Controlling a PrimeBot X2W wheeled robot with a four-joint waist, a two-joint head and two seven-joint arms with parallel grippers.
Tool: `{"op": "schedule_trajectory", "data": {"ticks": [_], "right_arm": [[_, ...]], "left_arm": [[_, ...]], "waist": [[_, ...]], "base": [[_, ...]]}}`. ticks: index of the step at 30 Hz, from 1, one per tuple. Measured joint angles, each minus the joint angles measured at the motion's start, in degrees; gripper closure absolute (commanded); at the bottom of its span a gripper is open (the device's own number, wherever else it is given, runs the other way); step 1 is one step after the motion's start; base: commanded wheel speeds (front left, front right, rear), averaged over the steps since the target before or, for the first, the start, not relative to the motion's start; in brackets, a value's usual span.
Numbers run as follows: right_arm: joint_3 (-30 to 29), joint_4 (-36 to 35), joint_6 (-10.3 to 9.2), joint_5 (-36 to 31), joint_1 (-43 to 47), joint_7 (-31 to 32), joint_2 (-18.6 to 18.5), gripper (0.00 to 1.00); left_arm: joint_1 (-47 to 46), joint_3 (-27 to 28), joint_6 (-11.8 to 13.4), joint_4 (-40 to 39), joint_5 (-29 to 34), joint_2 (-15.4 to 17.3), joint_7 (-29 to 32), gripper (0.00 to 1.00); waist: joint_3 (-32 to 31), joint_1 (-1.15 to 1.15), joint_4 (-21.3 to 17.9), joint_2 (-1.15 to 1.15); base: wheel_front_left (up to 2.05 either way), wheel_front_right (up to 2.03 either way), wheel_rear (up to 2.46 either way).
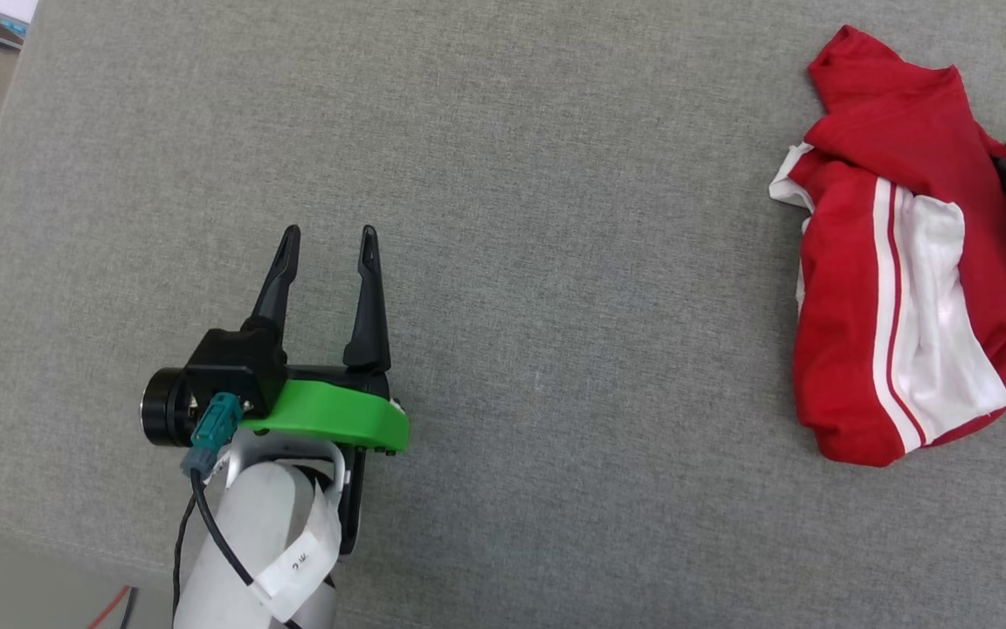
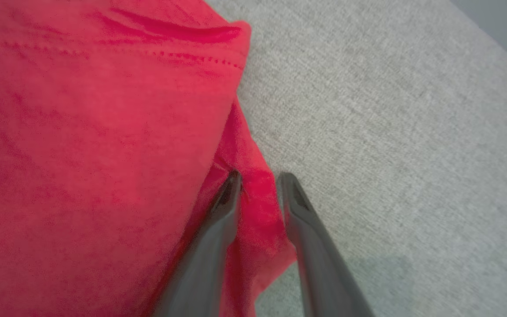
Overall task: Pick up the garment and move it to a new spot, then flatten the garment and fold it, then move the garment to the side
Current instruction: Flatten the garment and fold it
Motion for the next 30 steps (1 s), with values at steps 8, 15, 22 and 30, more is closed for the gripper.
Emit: {"op": "schedule_trajectory", "data": {"ticks": [8, 15, 22, 30], "right_arm": [[2.3, -2.3, 0.0, 2.2, -0.6, -14.7, 0.2, 1.0], [-0.8, -11.9, 0.0, 3.3, 2.0, -24.9, -6.7, 1.0], [-10.5, -17.8, 0.0, 4.1, 19.6, -30.5, -12.6, 1.0], [-25.5, -17.1, 0.0, 4.5, 48.1, -32.3, -9.3, 1.0]], "left_arm": [[2.4, 2.1, -0.1, 1.1, 0.8, 0.0, 0.0, 0.0], [7.6, 4.0, -0.1, 1.7, 1.6, 0.0, 0.0, 0.0], [11.0, 5.0, -0.2, 2.2, 2.0, 0.0, 0.0, 0.0], [13.6, 6.1, -0.5, 3.1, 2.5, 0.0, 0.0, 0.0]], "waist": [[-4.4, 0.01, -1.0, 0.0], [-10.5, 0.0, -3.1, 0.0], [-15.7, 0.0, -6.2, 0.0], [-20.0, 0.0, -10.0, 0.0]], "base": [[0.0, 0.0, 0.0], [0.0, 0.0, 0.0], [0.0, 0.0, 0.0], [0.0, 0.0, 0.0]]}}
